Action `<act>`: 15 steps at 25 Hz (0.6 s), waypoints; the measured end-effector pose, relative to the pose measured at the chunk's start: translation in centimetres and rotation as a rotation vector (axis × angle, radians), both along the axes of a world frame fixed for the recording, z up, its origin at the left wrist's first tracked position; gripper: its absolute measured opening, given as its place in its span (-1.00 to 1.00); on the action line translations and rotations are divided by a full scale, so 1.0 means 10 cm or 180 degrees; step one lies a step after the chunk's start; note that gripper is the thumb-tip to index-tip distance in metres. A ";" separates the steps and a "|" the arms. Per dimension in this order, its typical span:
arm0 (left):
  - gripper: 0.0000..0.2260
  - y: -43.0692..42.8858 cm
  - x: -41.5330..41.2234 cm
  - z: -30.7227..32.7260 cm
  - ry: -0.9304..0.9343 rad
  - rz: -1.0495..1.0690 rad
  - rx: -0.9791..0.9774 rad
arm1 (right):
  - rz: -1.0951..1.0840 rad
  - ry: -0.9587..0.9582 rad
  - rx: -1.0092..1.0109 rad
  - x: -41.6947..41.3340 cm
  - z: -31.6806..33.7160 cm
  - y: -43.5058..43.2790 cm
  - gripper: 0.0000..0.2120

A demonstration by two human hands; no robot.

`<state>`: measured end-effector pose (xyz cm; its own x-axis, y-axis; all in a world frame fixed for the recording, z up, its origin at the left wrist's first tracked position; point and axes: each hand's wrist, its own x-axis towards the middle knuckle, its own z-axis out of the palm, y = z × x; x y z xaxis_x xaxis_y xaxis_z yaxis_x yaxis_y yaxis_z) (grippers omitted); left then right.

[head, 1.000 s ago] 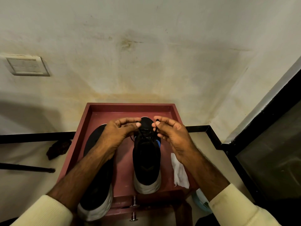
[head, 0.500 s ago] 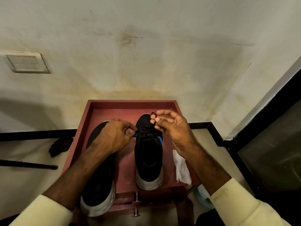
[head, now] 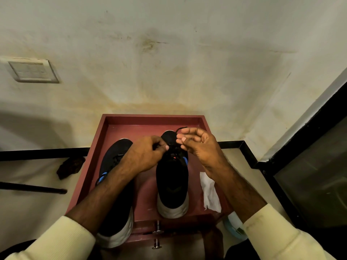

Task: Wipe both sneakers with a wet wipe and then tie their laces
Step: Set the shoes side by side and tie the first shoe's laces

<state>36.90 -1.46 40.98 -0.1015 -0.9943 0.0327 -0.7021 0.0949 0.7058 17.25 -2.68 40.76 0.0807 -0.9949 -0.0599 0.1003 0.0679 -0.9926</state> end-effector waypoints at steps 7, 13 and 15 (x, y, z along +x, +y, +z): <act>-0.91 -0.02 0.08 -0.02 0.0063 -0.0054 0.0106 | 0.0615 0.1323 0.0176 -0.06 -0.01 0.02 -0.74; -0.94 -0.07 0.13 -0.06 0.0303 -0.0193 0.0275 | 0.0669 0.1511 -0.0073 -0.06 0.00 0.05 -0.68; -0.94 -0.08 0.12 -0.06 0.0626 -0.0193 0.0484 | 0.0663 0.1525 -0.0279 -0.05 0.02 0.07 -0.67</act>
